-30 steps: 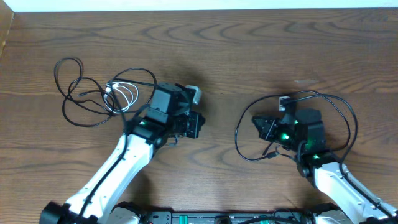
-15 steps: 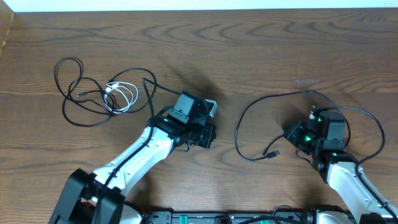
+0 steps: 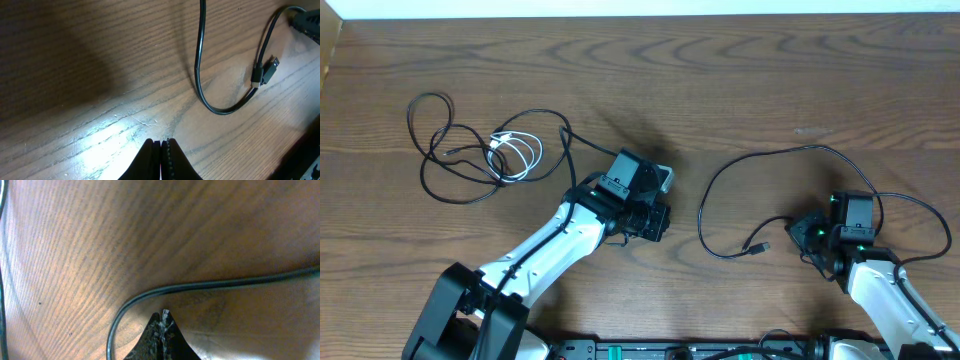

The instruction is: Untangle cables

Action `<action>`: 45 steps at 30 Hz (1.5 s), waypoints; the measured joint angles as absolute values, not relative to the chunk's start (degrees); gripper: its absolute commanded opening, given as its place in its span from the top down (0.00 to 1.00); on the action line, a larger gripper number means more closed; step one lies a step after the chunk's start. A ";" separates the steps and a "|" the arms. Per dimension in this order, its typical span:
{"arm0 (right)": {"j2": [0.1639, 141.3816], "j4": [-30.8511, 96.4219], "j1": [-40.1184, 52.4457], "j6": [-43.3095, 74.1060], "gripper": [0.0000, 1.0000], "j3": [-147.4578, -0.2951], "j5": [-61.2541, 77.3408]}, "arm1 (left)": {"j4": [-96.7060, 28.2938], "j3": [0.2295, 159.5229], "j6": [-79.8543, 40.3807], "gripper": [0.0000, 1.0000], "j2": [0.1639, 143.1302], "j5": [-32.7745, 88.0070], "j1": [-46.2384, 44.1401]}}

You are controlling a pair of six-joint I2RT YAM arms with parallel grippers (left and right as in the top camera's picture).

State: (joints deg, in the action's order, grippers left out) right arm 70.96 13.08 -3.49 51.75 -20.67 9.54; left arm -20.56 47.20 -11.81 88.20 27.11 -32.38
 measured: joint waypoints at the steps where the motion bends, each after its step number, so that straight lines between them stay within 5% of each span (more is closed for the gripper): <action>1: 70.83 13.50 -3.49 52.18 0.99 -20.69 9.54 | -20.58 47.20 -11.79 0.92 88.20 27.14 -32.38; 33: 68.95 11.22 3.95 59.29 0.98 -17.43 14.35 | -20.62 47.20 -11.84 0.85 88.20 27.14 -32.38; 40: 68.93 10.46 4.75 59.68 0.82 -17.56 14.68 | -20.62 47.20 -11.81 0.85 88.20 27.14 -32.38; 43: 68.93 10.46 4.80 59.83 0.99 -17.56 14.70 | -20.62 47.20 -11.81 0.85 88.20 27.11 -32.36; 45: 68.99 10.68 4.80 59.72 0.99 -17.41 14.44 | -20.62 47.20 -11.84 0.86 88.20 27.11 -32.38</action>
